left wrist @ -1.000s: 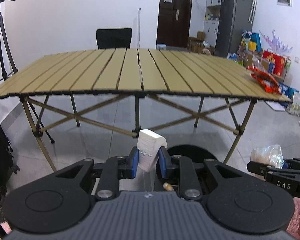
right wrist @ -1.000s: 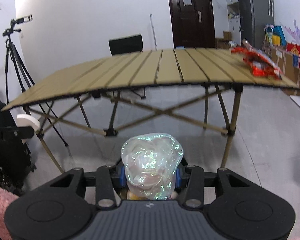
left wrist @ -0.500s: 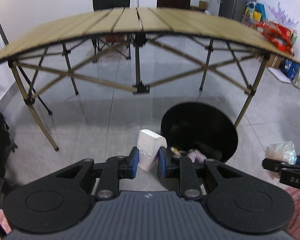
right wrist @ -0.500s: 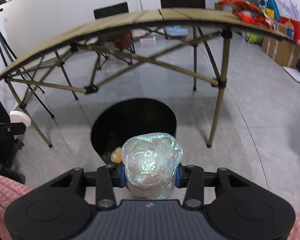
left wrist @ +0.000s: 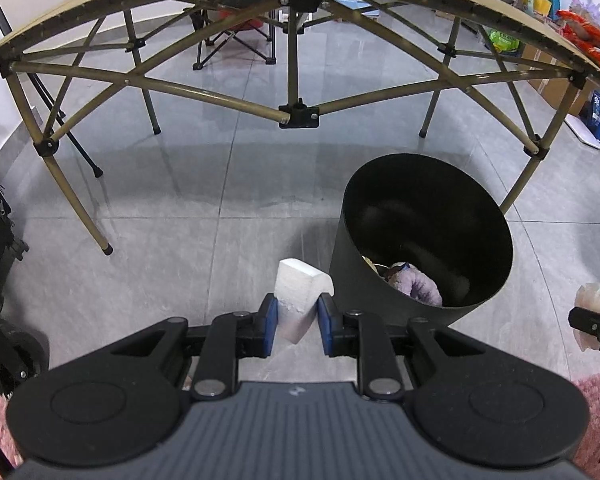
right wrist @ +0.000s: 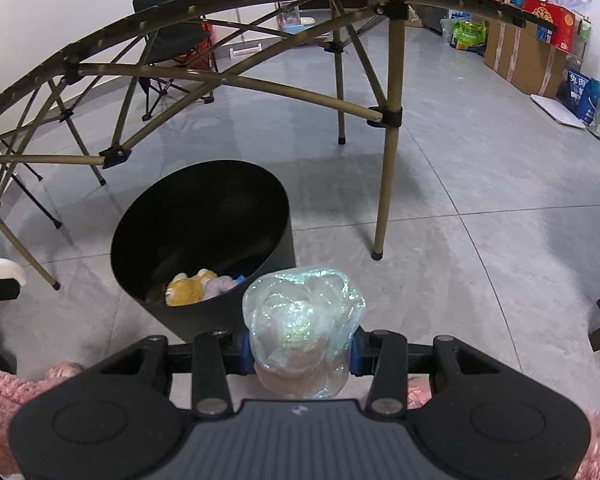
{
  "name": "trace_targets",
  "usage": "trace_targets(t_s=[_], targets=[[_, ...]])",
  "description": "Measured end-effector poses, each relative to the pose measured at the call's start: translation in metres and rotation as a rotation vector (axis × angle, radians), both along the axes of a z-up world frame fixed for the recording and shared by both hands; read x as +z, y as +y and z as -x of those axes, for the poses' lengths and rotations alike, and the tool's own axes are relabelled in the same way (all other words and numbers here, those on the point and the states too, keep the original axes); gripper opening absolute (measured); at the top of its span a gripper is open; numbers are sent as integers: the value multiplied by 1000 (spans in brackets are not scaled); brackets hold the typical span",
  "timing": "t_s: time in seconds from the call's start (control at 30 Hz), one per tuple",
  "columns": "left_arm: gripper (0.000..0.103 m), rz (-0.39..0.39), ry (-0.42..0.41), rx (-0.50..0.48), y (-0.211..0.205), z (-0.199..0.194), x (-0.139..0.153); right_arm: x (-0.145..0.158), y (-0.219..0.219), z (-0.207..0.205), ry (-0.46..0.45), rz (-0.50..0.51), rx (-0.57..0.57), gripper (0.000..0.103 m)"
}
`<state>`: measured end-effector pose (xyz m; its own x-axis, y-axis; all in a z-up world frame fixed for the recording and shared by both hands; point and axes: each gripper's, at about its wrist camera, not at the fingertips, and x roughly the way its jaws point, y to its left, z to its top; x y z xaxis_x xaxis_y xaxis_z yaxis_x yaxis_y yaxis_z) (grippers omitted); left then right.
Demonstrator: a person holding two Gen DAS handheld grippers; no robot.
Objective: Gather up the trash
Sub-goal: 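Carry the white piece and clear ball with both tools down toward the black bin, then lower the left tool into the bin and open it to drop the white piece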
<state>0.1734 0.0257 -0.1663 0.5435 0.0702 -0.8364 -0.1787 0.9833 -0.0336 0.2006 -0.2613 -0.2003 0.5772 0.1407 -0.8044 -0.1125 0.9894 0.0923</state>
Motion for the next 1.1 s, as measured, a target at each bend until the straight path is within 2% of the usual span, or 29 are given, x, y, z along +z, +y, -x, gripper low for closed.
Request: trace_targets(t_s=[0.43,1.1], targets=[[22,-4,14,20,-7,-39,1,-11,-27,-28,2,16,-79,41],[22,-7,36,-98,-74,-108,-7,-21,-53,-56,-9,0,-170,41]])
